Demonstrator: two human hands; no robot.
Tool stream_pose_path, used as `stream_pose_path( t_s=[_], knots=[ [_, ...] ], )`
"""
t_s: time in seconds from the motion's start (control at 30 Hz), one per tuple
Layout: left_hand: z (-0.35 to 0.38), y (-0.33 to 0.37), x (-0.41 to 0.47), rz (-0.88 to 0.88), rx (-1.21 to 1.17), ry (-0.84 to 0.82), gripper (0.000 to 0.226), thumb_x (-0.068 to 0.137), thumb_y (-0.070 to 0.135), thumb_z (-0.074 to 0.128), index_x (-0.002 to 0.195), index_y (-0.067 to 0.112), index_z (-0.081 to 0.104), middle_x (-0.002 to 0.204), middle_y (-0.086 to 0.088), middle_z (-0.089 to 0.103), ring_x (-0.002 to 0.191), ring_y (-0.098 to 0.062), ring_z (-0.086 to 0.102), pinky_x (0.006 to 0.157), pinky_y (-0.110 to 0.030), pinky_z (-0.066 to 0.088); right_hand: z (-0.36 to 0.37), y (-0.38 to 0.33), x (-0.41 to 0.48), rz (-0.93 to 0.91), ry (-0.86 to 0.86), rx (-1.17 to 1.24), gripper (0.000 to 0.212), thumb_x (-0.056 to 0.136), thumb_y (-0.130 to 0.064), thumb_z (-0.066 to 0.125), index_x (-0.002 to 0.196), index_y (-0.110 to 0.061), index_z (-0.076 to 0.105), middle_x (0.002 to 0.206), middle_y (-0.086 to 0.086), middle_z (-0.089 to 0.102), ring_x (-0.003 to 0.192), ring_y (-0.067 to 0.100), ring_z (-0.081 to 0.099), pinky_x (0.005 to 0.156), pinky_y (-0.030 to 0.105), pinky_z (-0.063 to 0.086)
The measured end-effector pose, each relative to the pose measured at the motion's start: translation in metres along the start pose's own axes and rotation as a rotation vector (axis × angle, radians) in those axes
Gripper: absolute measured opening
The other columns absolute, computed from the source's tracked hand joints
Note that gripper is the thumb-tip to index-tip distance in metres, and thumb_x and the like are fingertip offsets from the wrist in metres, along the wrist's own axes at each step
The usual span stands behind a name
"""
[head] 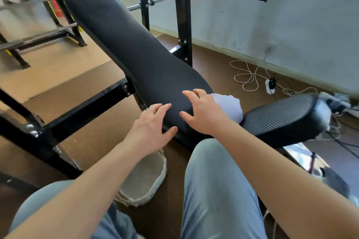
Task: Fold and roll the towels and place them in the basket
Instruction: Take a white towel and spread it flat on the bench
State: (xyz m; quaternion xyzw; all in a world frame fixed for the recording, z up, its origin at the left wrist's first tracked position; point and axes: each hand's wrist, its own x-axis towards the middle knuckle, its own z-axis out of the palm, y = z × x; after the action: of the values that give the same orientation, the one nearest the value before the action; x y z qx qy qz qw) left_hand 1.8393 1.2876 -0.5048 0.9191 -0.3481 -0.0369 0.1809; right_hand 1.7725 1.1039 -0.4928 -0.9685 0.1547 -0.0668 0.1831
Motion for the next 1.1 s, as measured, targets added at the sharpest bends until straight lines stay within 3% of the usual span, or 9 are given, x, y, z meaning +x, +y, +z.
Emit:
stream_pose_path(
  t_s=[0.3, 0.67, 0.73, 0.83, 0.87, 0.97, 1.03, 1.1],
  knots=[
    [0.014, 0.026, 0.040, 0.139, -0.103, -0.081, 0.072, 0.096, 0.050, 0.062, 0.158, 0.036, 0.028, 0.162, 0.008, 0.030, 0.147, -0.019, 0.035, 0.112, -0.039, 0.043, -0.017, 0.036, 0.012, 0.143, -0.048, -0.084, 0.068, 0.096, -0.051, 0.058, 0.156, -0.032, 0.032, 0.160, 0.007, 0.033, 0.142, 0.034, 0.037, 0.112, 0.052, 0.040],
    [0.071, 0.051, 0.150, 0.132, -0.193, -0.301, 0.068, 0.098, 0.043, 0.059, 0.158, 0.029, 0.031, 0.161, 0.004, 0.033, 0.146, -0.023, 0.035, 0.115, -0.043, 0.040, 0.000, 0.110, 0.085, 0.383, -0.243, -0.080, 0.069, 0.096, -0.051, 0.054, 0.157, -0.028, 0.030, 0.156, 0.011, 0.036, 0.142, 0.037, 0.035, 0.114, 0.050, 0.036],
    [0.084, 0.053, 0.165, 0.099, -0.221, -0.334, 0.067, 0.098, 0.043, 0.058, 0.158, 0.028, 0.032, 0.160, 0.002, 0.035, 0.145, -0.025, 0.037, 0.115, -0.043, 0.039, 0.003, 0.115, 0.093, 0.424, -0.303, -0.070, 0.072, 0.088, -0.058, 0.053, 0.153, -0.029, 0.037, 0.148, 0.009, 0.046, 0.138, 0.033, 0.039, 0.111, 0.045, 0.037],
    [0.098, 0.058, 0.177, 0.068, -0.260, -0.381, 0.060, 0.100, 0.040, 0.055, 0.154, 0.023, 0.036, 0.151, -0.003, 0.044, 0.139, -0.026, 0.042, 0.111, -0.038, 0.038, 0.001, 0.116, 0.099, 0.434, -0.400, -0.111, 0.089, 0.051, -0.071, 0.033, 0.126, -0.030, 0.055, 0.122, 0.004, 0.060, 0.126, 0.028, 0.044, 0.103, 0.040, 0.040],
    [0.102, 0.060, 0.179, 0.066, -0.263, -0.404, 0.057, 0.101, 0.038, 0.053, 0.153, 0.021, 0.038, 0.147, -0.005, 0.047, 0.137, -0.026, 0.043, 0.109, -0.037, 0.038, 0.002, 0.117, 0.101, 0.443, -0.421, -0.115, 0.083, 0.049, -0.070, 0.033, 0.120, -0.032, 0.055, 0.116, 0.003, 0.059, 0.127, 0.028, 0.042, 0.103, 0.040, 0.039],
    [0.117, 0.059, 0.184, 0.040, -0.271, -0.451, 0.063, 0.098, 0.041, 0.055, 0.155, 0.022, 0.034, 0.144, -0.007, 0.052, 0.133, -0.028, 0.049, 0.104, -0.039, 0.043, -0.004, 0.121, 0.103, 0.445, -0.459, -0.105, 0.052, 0.077, -0.056, 0.057, 0.123, -0.032, 0.050, 0.120, 0.002, 0.054, 0.133, 0.030, 0.038, 0.104, 0.039, 0.035],
    [0.123, 0.059, 0.184, 0.010, -0.318, -0.457, 0.071, 0.095, 0.039, 0.061, 0.157, 0.021, 0.031, 0.144, -0.008, 0.053, 0.126, -0.024, 0.054, 0.096, -0.035, 0.045, -0.006, 0.127, 0.102, 0.477, -0.503, -0.046, 0.071, 0.083, -0.050, 0.068, 0.145, -0.028, 0.042, 0.139, 0.004, 0.047, 0.134, 0.031, 0.039, 0.102, 0.036, 0.035],
    [0.124, 0.060, 0.184, -0.026, -0.374, -0.451, 0.080, 0.089, 0.033, 0.071, 0.157, 0.019, 0.031, 0.138, -0.005, 0.056, 0.115, -0.018, 0.055, 0.089, -0.030, 0.044, -0.004, 0.133, 0.101, 0.540, -0.462, 0.010, 0.104, 0.072, -0.059, 0.077, 0.159, -0.037, 0.022, 0.153, 0.005, 0.035, 0.137, 0.034, 0.032, 0.105, 0.043, 0.040]
  ],
)
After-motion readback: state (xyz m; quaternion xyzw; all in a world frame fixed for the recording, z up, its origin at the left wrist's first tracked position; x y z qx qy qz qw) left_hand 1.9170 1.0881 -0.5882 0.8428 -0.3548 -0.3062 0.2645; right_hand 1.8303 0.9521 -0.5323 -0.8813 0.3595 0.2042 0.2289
